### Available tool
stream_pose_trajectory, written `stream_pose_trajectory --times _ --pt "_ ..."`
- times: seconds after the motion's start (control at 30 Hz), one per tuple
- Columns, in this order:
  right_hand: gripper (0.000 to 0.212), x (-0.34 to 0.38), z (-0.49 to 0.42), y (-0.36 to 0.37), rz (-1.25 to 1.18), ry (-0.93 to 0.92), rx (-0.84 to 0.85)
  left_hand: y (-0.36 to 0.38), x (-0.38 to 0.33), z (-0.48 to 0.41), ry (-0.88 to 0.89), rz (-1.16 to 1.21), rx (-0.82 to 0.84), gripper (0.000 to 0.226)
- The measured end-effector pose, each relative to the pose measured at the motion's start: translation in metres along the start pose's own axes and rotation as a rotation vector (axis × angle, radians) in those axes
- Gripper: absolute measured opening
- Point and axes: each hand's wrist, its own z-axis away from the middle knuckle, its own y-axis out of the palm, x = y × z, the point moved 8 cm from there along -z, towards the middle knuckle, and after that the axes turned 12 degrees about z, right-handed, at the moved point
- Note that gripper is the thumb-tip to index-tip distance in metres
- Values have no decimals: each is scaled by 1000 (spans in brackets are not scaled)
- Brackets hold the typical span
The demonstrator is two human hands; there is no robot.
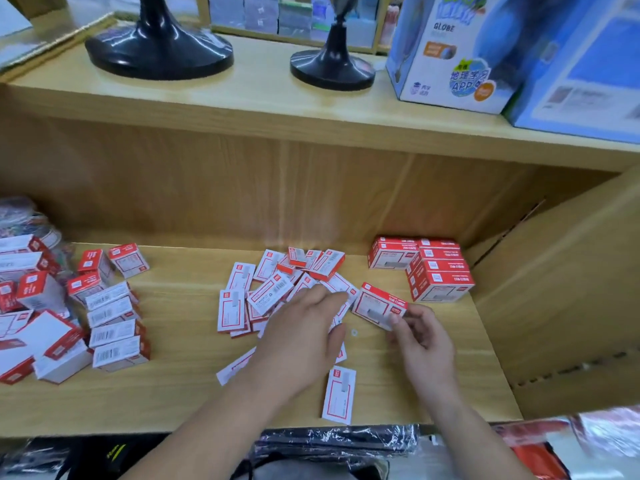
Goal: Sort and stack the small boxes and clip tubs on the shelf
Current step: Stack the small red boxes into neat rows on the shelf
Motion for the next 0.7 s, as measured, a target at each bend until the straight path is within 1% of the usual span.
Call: stream_pose_trajectory --times 0.07,0.1,0.2,0.27,0.33,0.43,0.53,0.6,0.7 --pt "18 5 0 -4 -22 -19 17 14 -8 -23 4 2 69 48" --pt "18 9 0 -7 -20 -36 28 20 -11 -33 18 16 78 43" --pt "18 20 -3 -22 -10 -81 28 31 -12 -53 42 70 102 20" --pt "23 23 -9 -35 6 -79 -28 31 -11 -66 50 90 80 14" --pt "25 23 -13 -45 25 -51 -87 30 -6 -79 11 88 23 11" --pt "18 18 -17 -51 39 -38 -119 43 -1 -102 -45 41 22 12" --pt "18 11 -18 -49 18 2 -82 62 6 -116 -102 77 14 16" --pt "19 4 -17 -47 -13 51 -42 66 16 -122 -165 86 -46 22" --pt "20 -1 -21 -47 -3 85 1 68 19 -128 -146 -37 -93 31"
